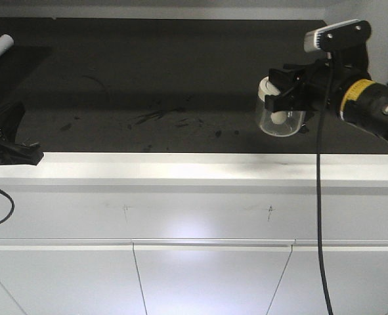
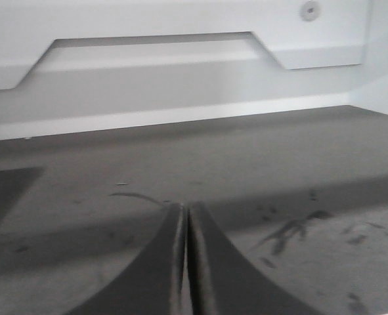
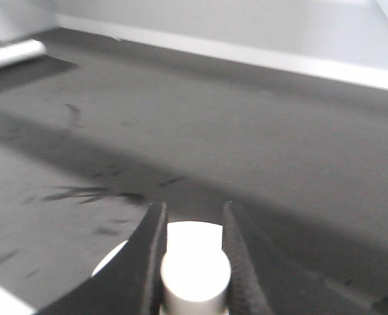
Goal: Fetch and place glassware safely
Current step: 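Lift the jar with the right gripper and pull it out of the hood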
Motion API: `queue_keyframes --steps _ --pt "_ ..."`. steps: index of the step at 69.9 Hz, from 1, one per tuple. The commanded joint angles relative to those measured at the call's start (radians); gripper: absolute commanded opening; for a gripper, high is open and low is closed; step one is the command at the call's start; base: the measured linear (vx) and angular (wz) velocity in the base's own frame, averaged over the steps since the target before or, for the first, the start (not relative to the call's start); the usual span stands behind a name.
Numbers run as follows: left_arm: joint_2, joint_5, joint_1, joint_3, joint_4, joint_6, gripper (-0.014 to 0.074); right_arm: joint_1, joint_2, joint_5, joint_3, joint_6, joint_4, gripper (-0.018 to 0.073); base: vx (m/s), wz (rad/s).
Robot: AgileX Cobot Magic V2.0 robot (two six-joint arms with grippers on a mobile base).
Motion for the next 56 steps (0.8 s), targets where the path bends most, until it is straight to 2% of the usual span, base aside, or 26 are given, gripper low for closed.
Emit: queue_keyframes --steps 1,14,28,39,56 --pt "-0.033 -0.085 0.000 -0.021 0.048 -0.061 -0.0008 -0.004 -0.105 -0.114 0.037 -0.019 0.024 -0.0003 0.00 0.00" --pt "-0.033 -0.110 0.000 -0.021 0.190 -0.162 -0.0008 -0.004 -0.196 -0.237 0.178 -0.024 0.024 -0.0003 0.00 0.00" --pt "-0.033 -0.133 0.000 -0.021 0.281 -0.192 -0.0008 -0.003 -0.256 -0.323 0.318 -0.024 0.022 -0.0003 0.00 0.00" --pt "-0.033 -0.137 0.000 -0.021 0.308 -0.192 -0.0008 -0.003 -0.292 -0.390 0.410 -0.024 0.001 -0.0003 0.00 0.00" --pt "-0.033 -0.137 0.000 -0.021 0.307 -0.192 -0.0007 -0.003 -0.302 -0.503 0.468 0.006 -0.136 -0.0003 0.00 0.00"
